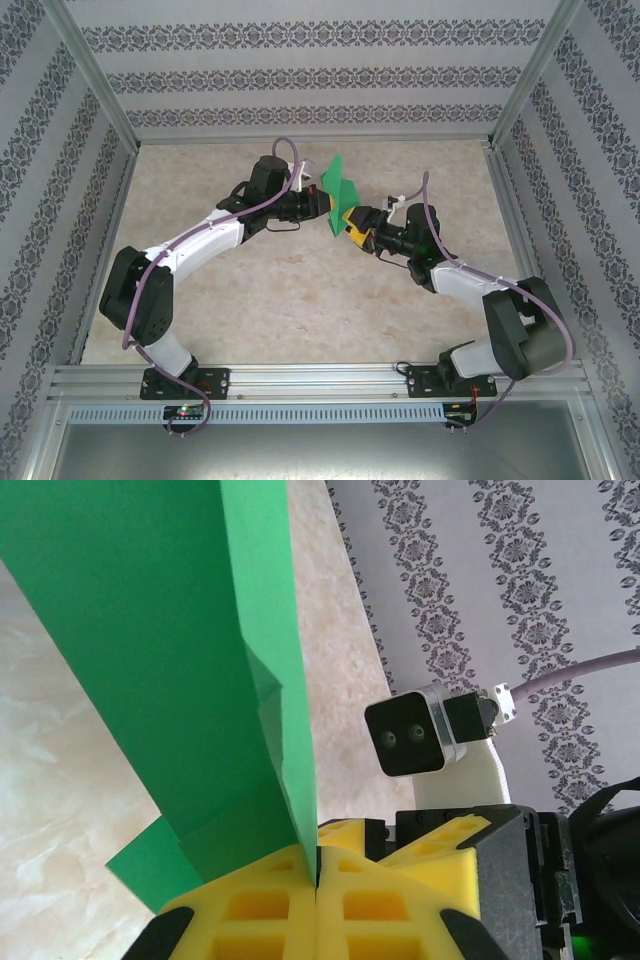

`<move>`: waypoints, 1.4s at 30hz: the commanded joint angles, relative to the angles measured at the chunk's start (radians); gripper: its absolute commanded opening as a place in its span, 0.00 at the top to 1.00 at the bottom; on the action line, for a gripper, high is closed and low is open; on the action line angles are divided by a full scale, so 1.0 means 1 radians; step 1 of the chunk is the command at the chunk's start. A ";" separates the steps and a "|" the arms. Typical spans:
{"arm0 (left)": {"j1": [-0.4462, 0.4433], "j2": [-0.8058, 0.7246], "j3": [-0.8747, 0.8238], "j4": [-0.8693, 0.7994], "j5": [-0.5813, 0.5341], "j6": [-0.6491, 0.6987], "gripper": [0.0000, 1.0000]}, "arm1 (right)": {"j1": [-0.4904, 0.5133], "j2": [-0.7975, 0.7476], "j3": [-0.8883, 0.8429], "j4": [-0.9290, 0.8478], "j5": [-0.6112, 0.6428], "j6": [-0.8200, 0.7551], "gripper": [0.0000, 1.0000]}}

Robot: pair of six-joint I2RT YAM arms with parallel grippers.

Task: Fold a paper plane with a square sheet of paper (pick it up from the middle)
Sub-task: Turn over the paper at the center of the table.

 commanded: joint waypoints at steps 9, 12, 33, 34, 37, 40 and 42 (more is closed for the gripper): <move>0.015 -0.001 -0.016 0.065 0.019 -0.047 0.92 | 0.035 0.006 0.030 0.137 -0.015 0.035 0.46; 0.015 0.007 -0.014 0.080 0.035 -0.062 0.92 | 0.044 0.012 0.041 0.133 -0.028 0.028 0.46; 0.017 0.025 0.004 0.052 0.067 -0.051 0.82 | 0.055 0.018 0.083 0.014 -0.067 -0.065 0.84; 0.017 0.022 0.007 0.050 0.067 -0.050 0.81 | 0.055 0.016 0.086 -0.008 -0.066 -0.081 0.86; 0.017 0.013 0.012 0.028 0.059 -0.035 0.72 | 0.055 -0.006 0.098 -0.091 -0.054 -0.136 0.92; 0.020 -0.004 0.014 0.000 0.043 -0.007 0.62 | 0.055 -0.038 0.127 -0.246 -0.030 -0.234 0.95; 0.021 -0.022 0.025 -0.047 0.019 0.028 0.54 | 0.055 -0.062 0.148 -0.351 -0.004 -0.307 0.97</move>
